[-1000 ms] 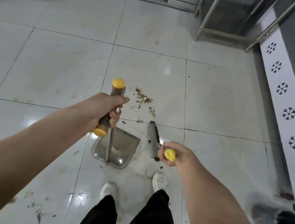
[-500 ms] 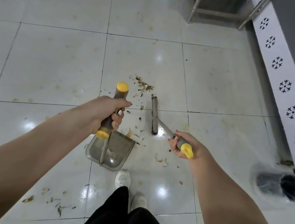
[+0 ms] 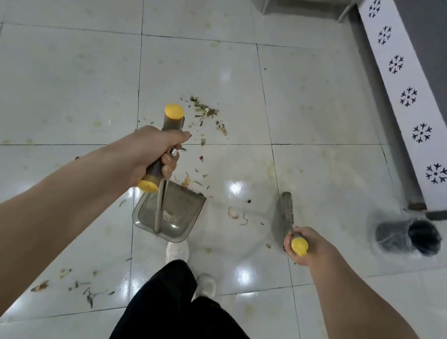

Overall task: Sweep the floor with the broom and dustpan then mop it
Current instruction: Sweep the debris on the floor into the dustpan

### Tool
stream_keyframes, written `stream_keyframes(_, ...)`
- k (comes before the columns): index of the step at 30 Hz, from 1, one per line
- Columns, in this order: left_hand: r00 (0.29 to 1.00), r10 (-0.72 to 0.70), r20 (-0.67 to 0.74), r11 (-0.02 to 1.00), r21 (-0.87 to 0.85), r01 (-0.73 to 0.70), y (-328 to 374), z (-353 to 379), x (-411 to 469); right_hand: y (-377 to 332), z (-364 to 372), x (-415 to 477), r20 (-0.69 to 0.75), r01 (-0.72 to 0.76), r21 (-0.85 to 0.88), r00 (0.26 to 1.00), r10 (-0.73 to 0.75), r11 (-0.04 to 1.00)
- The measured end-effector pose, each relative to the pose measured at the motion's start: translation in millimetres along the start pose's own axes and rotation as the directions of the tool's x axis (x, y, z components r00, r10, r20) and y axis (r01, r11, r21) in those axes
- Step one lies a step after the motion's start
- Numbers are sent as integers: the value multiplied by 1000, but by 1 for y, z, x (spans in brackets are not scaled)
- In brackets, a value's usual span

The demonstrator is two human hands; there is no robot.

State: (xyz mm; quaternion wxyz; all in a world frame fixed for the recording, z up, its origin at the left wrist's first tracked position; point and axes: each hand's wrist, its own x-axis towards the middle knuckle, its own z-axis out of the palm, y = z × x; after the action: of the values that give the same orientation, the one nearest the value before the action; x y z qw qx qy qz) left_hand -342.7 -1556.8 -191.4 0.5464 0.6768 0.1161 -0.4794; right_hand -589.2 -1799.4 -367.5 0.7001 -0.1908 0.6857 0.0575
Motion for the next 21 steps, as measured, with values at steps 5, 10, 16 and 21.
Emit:
stream_keyframes(5, 1000, -20, 13, 1000, 18, 20, -15, -1, -3, 28, -13, 7, -19, -84, -16, 996, 84, 996)
stream_keyframes(10, 997, -57, 51, 997, 50, 54, -6, -24, 7, 54, 59, -5, 79, -101, 131, 993, 91, 986)
stream_keyframes(16, 989, -124, 85, 991, 71, 118, 7, -53, 21, 71, 153, -5, 191, -138, 145, 975, 109, 980)
stream_keyframes(21, 984, -141, 107, 987, 99, 130, 12, -60, 23, 51, 177, -16, 350, -157, 187, 933, 83, 970)
